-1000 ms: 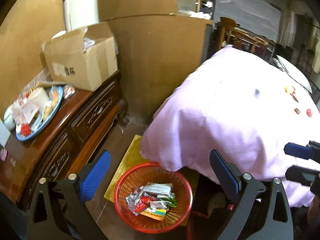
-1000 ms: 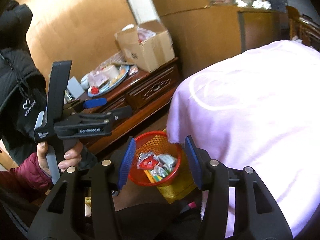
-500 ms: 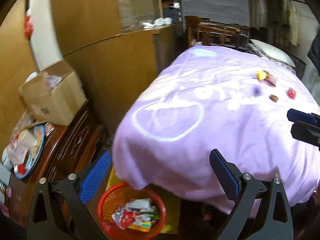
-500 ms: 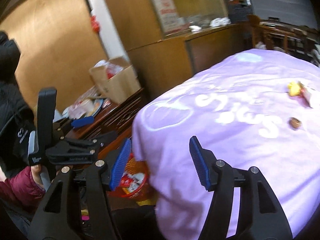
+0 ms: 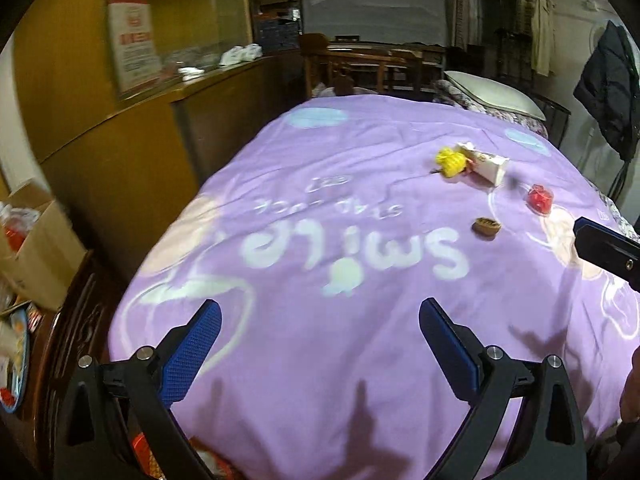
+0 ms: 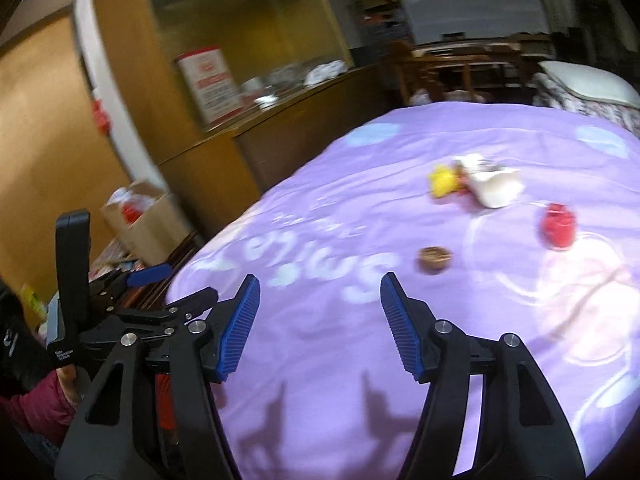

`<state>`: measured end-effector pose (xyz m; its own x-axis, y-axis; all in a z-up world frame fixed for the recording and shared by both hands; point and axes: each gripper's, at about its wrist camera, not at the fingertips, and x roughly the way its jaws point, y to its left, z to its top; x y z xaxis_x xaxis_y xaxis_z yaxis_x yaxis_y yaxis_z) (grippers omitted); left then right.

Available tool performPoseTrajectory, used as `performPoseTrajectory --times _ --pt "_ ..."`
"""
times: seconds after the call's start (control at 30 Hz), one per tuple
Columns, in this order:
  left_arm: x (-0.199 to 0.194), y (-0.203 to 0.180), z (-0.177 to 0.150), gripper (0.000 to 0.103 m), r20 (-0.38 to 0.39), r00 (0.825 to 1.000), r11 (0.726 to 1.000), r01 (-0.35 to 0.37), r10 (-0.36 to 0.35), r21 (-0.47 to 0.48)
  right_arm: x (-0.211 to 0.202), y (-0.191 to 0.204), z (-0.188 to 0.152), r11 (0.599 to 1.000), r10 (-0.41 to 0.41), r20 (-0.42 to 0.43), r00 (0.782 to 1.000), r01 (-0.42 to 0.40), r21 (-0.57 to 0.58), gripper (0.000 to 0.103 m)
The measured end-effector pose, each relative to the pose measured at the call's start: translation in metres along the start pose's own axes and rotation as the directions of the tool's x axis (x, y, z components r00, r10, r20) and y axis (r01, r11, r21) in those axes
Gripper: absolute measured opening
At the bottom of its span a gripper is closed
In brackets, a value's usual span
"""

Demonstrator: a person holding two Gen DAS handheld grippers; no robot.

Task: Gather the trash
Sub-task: 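Move both tools back over the bed toward the walnut shell and jelly cup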

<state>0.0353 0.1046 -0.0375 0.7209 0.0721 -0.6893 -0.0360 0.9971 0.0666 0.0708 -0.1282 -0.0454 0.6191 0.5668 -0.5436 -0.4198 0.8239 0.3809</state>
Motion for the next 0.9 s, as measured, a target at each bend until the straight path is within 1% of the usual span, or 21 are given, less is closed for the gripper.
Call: performPoseTrajectory --times 0.1,0.17,0.23,0.3,0.4,0.43,0.5,0.6,0.67,0.7,0.8,0.9 --pt "0.021 -0.020 0.013 0.097 -0.015 1.000 1.000 0.012 -0.012 0.024 0.000 -0.028 0.005 0.998 -0.063 0.012 0.998 0.062 0.033 0.067" --pt "0.036 -0.033 0.021 0.097 -0.027 0.999 0.999 0.018 -0.017 0.042 0.001 -0.049 0.008 0.991 -0.122 0.020 0.992 0.120 0.056 0.071" --pt "0.052 -0.047 0.029 0.097 -0.043 0.999 0.998 0.030 -0.028 0.053 0.002 -0.070 0.011 0.982 -0.170 0.020 0.985 0.168 0.087 0.073" --pt "0.065 -0.056 0.034 0.097 -0.057 0.998 0.998 0.045 -0.042 0.053 0.004 -0.087 0.013 0.975 -0.198 0.020 0.980 0.195 0.111 0.074" --pt "0.085 -0.068 0.041 0.097 -0.081 0.995 0.997 0.055 -0.051 0.048 0.005 -0.116 0.014 0.954 -0.271 0.024 0.962 0.265 0.144 0.077" --pt "0.092 -0.073 0.043 0.097 -0.089 0.995 0.997 0.056 -0.052 0.049 0.006 -0.127 0.013 0.941 -0.308 0.022 0.951 0.301 0.156 0.077" --pt "0.103 -0.080 0.044 0.097 -0.103 0.993 0.997 0.056 -0.050 0.054 0.009 -0.141 0.011 0.928 -0.342 0.012 0.940 0.335 0.165 0.078" --pt "0.115 -0.089 0.046 0.097 -0.122 0.991 0.996 0.063 -0.055 0.058 0.015 -0.160 0.007 0.902 -0.403 -0.007 0.915 0.398 0.169 0.078" --pt "0.120 -0.095 0.048 0.097 -0.128 0.990 0.995 0.074 -0.066 0.063 0.020 -0.173 0.004 0.886 -0.430 -0.024 0.902 0.427 0.177 0.081" --pt "0.122 -0.098 0.048 0.097 -0.128 0.989 0.994 0.084 -0.075 0.066 0.022 -0.178 0.003 0.883 -0.431 -0.033 0.902 0.429 0.189 0.081" --pt "0.128 -0.111 0.051 0.097 -0.127 0.986 0.989 0.121 -0.110 0.082 0.031 -0.197 -0.002 0.885 -0.378 -0.089 0.922 0.388 0.260 0.082" --pt "0.138 -0.129 0.054 0.097 -0.134 0.980 0.982 0.159 -0.144 0.106 0.032 -0.208 -0.003 0.886 -0.329 -0.088 0.940 0.340 0.315 0.085"
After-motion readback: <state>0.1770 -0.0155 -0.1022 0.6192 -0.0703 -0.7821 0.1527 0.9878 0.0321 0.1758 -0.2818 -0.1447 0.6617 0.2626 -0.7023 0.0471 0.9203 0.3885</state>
